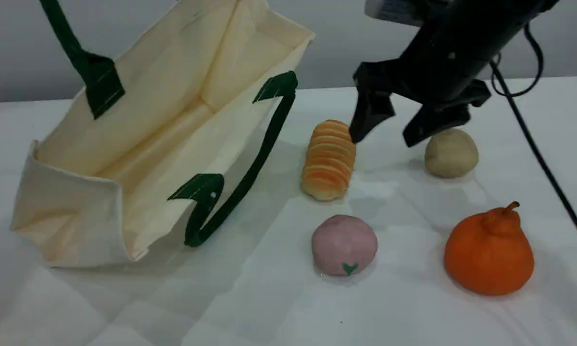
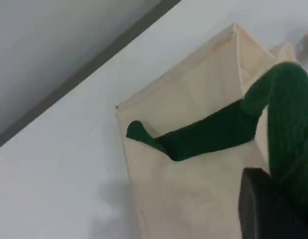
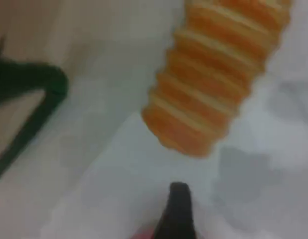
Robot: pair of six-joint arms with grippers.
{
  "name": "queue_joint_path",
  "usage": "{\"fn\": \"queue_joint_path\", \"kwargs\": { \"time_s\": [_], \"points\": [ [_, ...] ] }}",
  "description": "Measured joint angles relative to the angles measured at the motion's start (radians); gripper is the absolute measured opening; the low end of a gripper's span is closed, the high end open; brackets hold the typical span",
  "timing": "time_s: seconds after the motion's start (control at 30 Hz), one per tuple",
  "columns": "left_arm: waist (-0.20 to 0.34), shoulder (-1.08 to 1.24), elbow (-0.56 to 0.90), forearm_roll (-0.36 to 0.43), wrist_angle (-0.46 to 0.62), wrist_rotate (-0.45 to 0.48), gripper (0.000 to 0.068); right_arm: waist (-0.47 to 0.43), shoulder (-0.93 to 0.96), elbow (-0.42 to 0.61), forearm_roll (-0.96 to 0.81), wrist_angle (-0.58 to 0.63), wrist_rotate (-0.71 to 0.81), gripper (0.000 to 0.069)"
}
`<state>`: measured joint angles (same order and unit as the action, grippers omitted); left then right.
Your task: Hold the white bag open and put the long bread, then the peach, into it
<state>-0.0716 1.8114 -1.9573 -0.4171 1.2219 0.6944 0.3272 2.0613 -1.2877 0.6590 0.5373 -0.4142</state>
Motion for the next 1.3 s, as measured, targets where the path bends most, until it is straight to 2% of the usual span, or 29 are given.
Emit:
{"fn": "queue_joint_path", "kwargs": {
  "time_s": [0.17,0.37,0.67,1.17,1.3],
  "points": [
    [0.0,0.0,0.0,0.016,0.0,-0.012,0.0082,0.014,0.08,-0.097,0.004,0.048,0.0,0.0589],
    [0.0,0.0,0.0,0.123,-0.001,-0.077,0.0082,0.044,0.171,-0.21,0.005,0.062,0.0,0.0589],
    [0.001,0.0,0.0,0.13,-0.001,-0.079,0.0082,0.05,0.276,-0.33,-0.005,0.063,0.001,0.0589],
    [0.001,0.0,0.0,0.128,-0.001,-0.079,0.0082,0.05,0.358,-0.359,-0.018,-0.017,0.001,0.0587],
    [0.001,0.0,0.0,0.127,-0.001,-0.079,0.0082,0.05,0.362,-0.359,-0.025,-0.019,0.001,0.0528]
  ]
}}
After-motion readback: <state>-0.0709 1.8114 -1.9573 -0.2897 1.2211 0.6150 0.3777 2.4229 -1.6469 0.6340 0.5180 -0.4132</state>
